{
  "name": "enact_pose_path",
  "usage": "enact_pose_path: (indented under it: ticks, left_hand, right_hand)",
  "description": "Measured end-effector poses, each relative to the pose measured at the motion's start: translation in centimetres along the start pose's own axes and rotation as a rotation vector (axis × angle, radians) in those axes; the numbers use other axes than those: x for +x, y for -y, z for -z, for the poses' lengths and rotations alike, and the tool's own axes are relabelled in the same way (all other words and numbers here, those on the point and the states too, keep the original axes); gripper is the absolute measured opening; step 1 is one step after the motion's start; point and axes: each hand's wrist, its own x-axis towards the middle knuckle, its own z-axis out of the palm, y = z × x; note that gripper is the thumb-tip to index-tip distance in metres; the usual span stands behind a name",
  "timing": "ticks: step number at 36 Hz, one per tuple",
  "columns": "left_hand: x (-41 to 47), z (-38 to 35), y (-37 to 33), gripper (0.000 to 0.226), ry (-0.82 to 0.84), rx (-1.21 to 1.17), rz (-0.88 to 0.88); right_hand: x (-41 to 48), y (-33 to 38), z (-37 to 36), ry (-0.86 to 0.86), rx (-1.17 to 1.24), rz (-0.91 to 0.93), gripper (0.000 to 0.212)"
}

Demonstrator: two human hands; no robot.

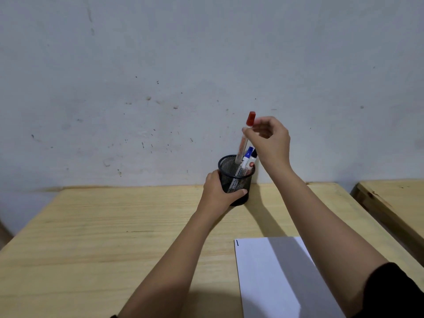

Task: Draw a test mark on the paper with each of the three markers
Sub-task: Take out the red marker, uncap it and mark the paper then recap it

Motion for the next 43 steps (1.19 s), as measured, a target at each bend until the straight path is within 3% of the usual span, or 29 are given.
enact_pose_path:
  ticks: [9, 14, 18, 24, 28, 32, 38, 43]
  left_hand:
    - [-1.6, 1.6, -2.6, 0.08, -0.073, 0.036, 0.107]
    - [-3.7, 4.8, -6.1, 0.044, -0.21, -0.111, 0.002]
    - [-6.6, 7.0, -9.9, 0.016, -0.162, -0.332, -0.137]
    - [-10.4, 7.9, -12.0, 0.008, 0.026, -0.292, -0.27]
    - [-11.6, 7.8, -11.6, 0.012, 0.043, -0.196, -0.31]
    - [-12.2, 7.9, -11.5, 0.013, -0.02, -0.171, -0.34]
    - [-13.0, 8.7, -9.9, 0.009, -0.152, -0.353, -0.242]
    - [-13.6, 8.4, -8.4, 0.007, -0.217, -0.459, -0.148]
  right_hand:
    - [-2.6, 5.1, 1.6, -0.018, 0.141, 0.161, 0.013]
    - [-5.8, 5.1, 3.2, 0.104, 0.044, 0.173, 0.016]
    - [-8.6, 4.6, 4.6, 0.2, -0.053, 0.185, 0.012]
    - [-11.5, 4.0, 6.4, 0.319, -0.211, 0.236, 0.016]
    - [-12.7, 4.3, 7.3, 0.365, -0.25, 0.257, 0.015]
    - [-13.1, 4.6, 8.5, 0.435, -0.261, 0.177, 0.012]
    - [-13.5, 4.4, 10.6, 0.45, -0.126, 0.001, 0.011]
    - [-14.7, 3.6, 10.5, 0.272, 0.174, -0.151, 0.016]
